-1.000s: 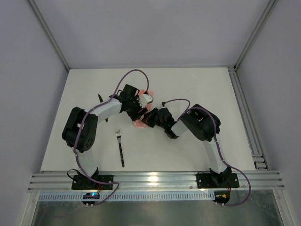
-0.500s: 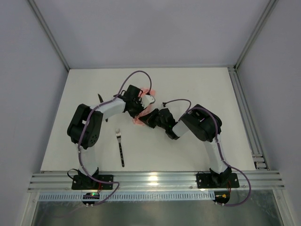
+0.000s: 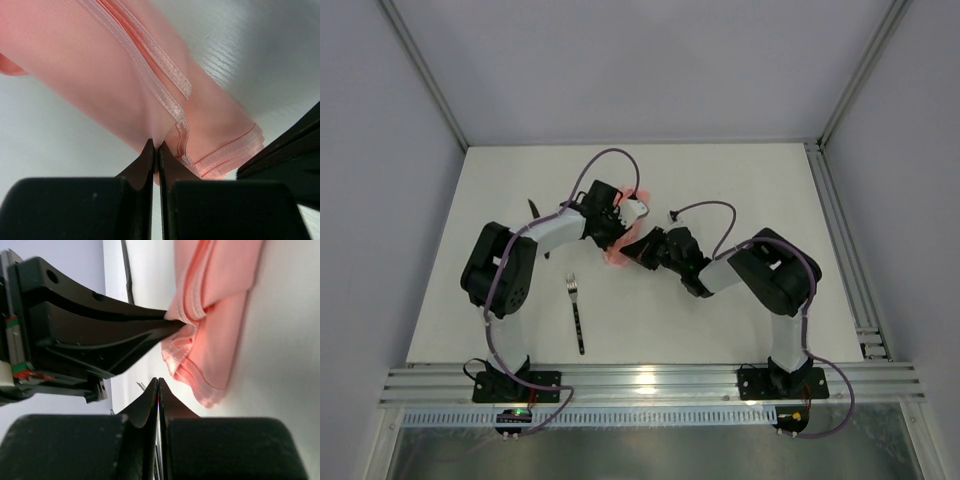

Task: Fold the napkin into a case and place the utensils inside
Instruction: Stuff the top corner of the smaller-rectangle-folded napkin into the folded napkin.

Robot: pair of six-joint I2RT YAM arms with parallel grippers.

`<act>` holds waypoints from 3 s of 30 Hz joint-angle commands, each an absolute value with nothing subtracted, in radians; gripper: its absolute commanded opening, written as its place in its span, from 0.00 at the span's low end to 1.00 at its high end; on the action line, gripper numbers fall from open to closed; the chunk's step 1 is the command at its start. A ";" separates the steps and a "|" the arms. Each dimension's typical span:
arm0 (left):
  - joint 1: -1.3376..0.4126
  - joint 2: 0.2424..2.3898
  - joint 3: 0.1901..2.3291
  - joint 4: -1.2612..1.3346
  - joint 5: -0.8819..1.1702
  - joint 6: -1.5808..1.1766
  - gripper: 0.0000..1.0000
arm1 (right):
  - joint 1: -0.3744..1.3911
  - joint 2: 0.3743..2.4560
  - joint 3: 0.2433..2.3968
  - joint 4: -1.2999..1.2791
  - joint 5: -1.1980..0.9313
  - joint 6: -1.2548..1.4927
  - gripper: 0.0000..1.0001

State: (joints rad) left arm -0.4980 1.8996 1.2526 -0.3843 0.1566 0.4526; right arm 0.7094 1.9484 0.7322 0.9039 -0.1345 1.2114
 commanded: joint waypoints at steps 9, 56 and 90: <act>-0.503 1.839 1.249 -0.387 0.196 0.402 0.02 | 0.707 2.085 0.917 0.896 -0.149 1.247 0.04; -0.522 1.908 1.282 -0.471 0.227 0.480 0.33 | 0.687 2.014 0.787 0.917 -0.135 1.223 0.05; -0.959 1.743 0.821 -0.323 -0.253 1.052 0.14 | 0.512 1.719 1.244 -0.166 -0.399 0.141 0.33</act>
State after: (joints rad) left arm -0.9424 1.7321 0.8715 -0.2096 -0.3317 1.0157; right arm 0.4690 1.6714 1.1767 -0.0772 -0.3622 0.2501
